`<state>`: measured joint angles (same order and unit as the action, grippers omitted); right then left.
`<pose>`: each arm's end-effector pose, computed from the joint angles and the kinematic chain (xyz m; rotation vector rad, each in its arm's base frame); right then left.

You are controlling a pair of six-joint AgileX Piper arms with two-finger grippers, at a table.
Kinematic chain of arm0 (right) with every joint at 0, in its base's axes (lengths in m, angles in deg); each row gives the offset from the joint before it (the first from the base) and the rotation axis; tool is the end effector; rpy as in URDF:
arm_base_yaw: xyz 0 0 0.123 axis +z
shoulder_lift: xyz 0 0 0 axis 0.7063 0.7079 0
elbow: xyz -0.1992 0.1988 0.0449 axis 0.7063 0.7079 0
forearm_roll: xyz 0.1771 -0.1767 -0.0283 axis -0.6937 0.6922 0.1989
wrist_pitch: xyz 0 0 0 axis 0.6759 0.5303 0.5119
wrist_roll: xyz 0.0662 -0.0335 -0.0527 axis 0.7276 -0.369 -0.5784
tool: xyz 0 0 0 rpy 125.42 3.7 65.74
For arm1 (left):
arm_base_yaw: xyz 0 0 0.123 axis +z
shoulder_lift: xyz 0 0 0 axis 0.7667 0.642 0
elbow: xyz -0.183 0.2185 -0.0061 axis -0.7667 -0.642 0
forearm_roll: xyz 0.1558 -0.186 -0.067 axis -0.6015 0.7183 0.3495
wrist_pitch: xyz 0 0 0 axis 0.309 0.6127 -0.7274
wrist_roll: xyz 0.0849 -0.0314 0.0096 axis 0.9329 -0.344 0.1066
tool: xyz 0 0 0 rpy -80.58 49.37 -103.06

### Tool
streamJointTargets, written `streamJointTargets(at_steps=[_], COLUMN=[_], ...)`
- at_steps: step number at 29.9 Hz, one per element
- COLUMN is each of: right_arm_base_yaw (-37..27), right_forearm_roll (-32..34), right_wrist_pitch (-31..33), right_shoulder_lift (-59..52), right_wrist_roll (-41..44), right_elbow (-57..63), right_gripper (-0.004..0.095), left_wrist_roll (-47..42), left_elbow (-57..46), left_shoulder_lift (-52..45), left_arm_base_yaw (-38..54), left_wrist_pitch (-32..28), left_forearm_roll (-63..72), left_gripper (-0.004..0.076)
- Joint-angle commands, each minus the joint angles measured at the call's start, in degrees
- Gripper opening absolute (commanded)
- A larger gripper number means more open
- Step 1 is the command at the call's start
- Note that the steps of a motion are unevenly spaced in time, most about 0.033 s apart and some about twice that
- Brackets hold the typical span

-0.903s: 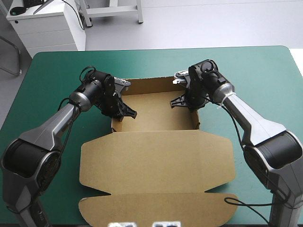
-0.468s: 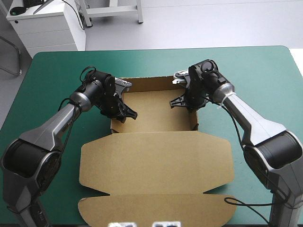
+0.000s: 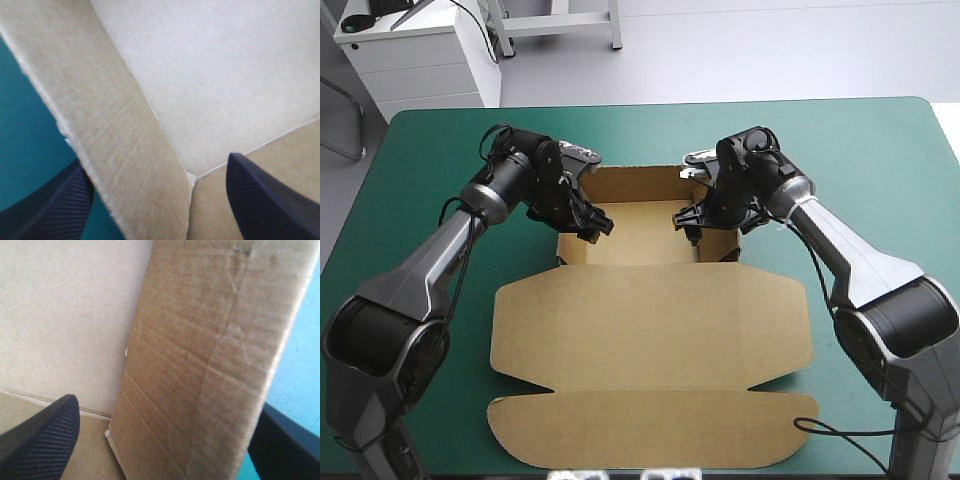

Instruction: Fold the box

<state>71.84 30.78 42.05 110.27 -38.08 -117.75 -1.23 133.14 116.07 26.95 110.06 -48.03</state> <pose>0.3694 0.1887 0.2880 -0.4586 2.8560 0.1329 0.3630 -0.1596 0.3015 0.6956 2.7828 -0.1330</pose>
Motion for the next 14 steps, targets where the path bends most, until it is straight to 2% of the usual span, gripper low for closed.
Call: streamJointTargets(at_steps=[1, 6, 9, 11, 14], right_arm_base_yaw=[-0.2, -0.2, -0.2, -0.2, -0.2], right_forearm_roll=[0.4, 2.0, 3.3, 3.6, 3.6], right_wrist_pitch=[0.5, 0.5, 0.5, 0.5, 0.5], right_shoulder_lift=[-4.3, -7.4, -10.0, -12.1, -15.2], right_wrist_roll=[-0.4, -0.9, -0.9, -1.1, -2.0], right_elbow=[-1.8, -1.8, -1.8, -1.8, -1.8], right_gripper=[0.0800, 0.0788, 0.0788, 0.0785, 0.0774], left_wrist_roll=[0.1, 0.1, 0.1, 0.1, 0.1], left_elbow=[3.3, 4.8, 5.2, 5.2, 5.2], left_shoulder_lift=[-3.4, -4.9, -7.0, -9.0, -12.3], left_arm_base_yaw=[-0.5, -0.5, -0.5, -0.5, -0.5], left_wrist_pitch=[3.3, 3.3, 3.3, 3.3, 3.3], left_forearm_roll=[0.0, -2.9, -6.3, -7.9, -9.6], left_gripper=[0.0537, 0.0536, 0.0508, 0.0454, 0.0306])
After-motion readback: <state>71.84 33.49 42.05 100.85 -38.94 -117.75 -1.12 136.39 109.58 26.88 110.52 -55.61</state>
